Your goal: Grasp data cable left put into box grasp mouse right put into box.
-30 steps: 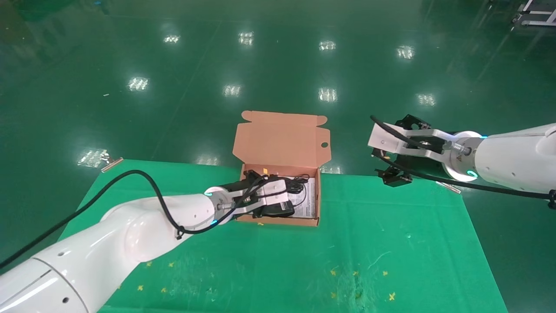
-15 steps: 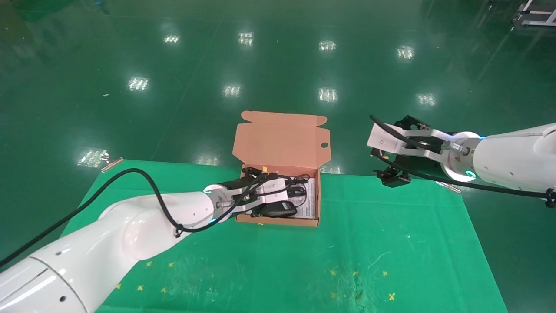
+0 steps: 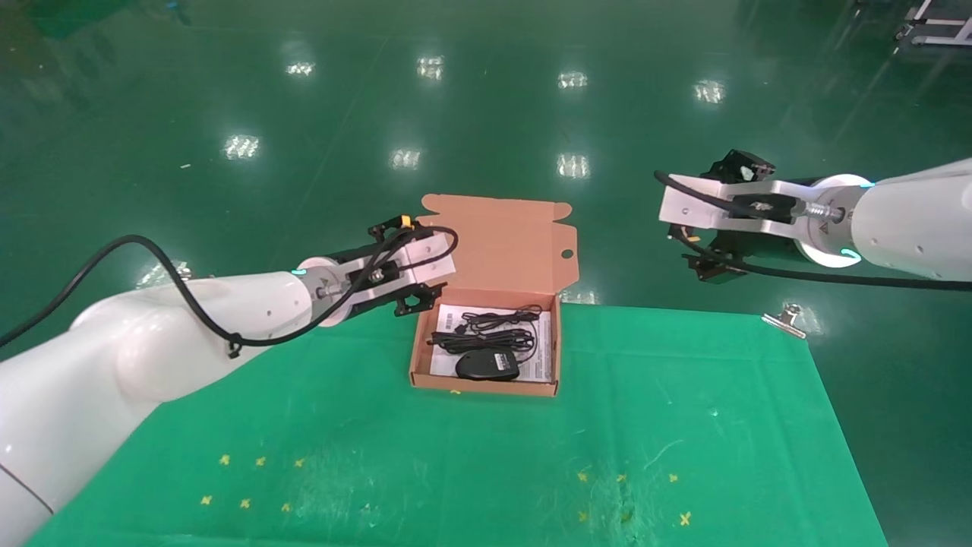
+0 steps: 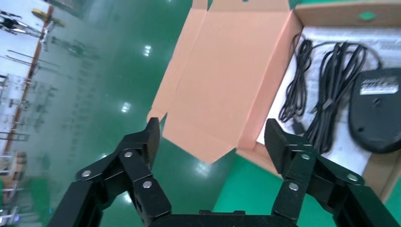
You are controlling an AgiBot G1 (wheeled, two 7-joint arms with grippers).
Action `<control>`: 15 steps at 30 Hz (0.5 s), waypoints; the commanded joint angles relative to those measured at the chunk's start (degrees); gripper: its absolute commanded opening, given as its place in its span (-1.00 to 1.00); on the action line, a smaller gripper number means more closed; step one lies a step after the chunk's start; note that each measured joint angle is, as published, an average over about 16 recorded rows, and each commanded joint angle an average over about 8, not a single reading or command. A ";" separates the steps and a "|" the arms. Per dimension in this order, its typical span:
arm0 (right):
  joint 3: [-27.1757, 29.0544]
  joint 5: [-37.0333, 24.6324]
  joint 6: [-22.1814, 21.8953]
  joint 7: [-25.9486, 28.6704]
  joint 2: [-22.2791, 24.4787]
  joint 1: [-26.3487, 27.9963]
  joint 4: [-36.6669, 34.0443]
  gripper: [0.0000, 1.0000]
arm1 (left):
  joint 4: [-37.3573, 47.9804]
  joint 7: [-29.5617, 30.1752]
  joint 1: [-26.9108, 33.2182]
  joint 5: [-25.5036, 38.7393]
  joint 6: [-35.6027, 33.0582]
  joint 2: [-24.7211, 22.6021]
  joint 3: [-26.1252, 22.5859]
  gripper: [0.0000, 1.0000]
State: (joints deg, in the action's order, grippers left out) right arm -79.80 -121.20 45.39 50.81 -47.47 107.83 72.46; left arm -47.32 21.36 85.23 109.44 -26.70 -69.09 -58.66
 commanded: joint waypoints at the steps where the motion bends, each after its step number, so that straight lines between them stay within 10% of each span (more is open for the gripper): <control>1: 0.37 0.31 0.81 -0.61 -0.10 0.03 -0.07 1.00 | -0.47 0.10 -0.14 -0.88 -0.80 0.73 0.59 1.00; 15: 15.56 19.25 10.27 -10.05 2.91 -11.06 0.22 1.00 | -6.76 -2.51 -5.88 -17.16 -15.01 8.87 10.85 1.00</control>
State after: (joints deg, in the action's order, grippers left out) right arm -64.24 -101.96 55.66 40.76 -44.57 96.77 72.68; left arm -54.08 18.85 79.35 92.28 -41.71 -60.22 -47.81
